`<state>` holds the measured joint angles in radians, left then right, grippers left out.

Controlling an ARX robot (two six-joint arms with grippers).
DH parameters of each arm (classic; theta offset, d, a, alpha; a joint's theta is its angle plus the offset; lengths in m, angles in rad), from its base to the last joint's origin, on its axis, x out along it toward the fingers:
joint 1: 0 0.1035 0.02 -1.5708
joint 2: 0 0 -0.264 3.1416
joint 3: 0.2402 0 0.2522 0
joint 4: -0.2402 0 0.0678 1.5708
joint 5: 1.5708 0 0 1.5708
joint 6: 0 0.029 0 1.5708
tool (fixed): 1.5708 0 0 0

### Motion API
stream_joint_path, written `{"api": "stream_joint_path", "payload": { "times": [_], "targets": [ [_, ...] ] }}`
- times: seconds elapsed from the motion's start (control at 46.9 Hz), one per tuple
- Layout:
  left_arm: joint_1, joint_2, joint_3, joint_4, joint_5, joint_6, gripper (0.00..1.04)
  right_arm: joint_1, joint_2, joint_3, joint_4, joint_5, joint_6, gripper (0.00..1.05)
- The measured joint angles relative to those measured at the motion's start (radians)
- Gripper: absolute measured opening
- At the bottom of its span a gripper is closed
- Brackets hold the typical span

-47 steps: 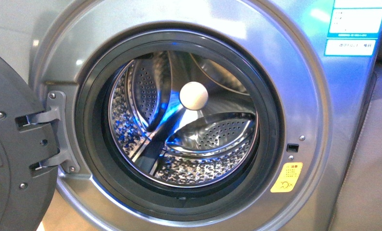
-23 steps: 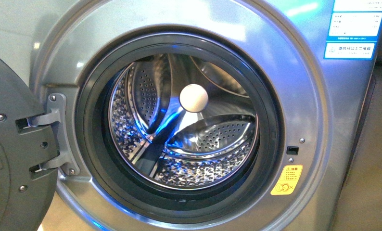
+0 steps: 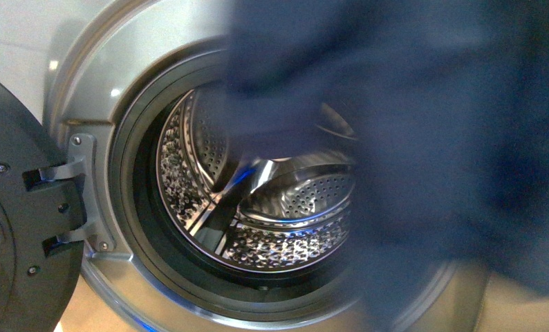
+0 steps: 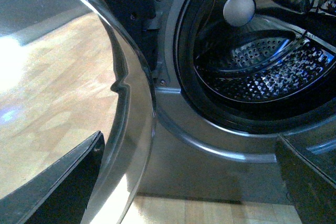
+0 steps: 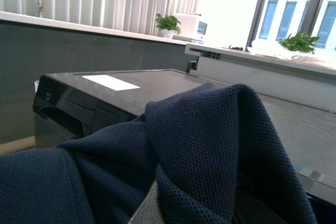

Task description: Put clothes into washing machine

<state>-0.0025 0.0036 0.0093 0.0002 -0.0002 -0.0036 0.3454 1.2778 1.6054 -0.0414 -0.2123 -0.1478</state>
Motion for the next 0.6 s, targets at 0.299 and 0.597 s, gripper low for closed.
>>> {"api": "stream_joint_path", "payload": {
  "times": [0.299,0.597],
  "targets": [
    [0.0,0.0,0.0,0.0,0.0,0.0,0.98,0.123,0.095,0.13,-0.057,0.066,-0.032,0.09],
    [0.0,0.0,0.0,0.0,0.0,0.0,0.98,0.143,0.124,0.184,-0.098,0.035,-0.029,0.09]
  ]
}}
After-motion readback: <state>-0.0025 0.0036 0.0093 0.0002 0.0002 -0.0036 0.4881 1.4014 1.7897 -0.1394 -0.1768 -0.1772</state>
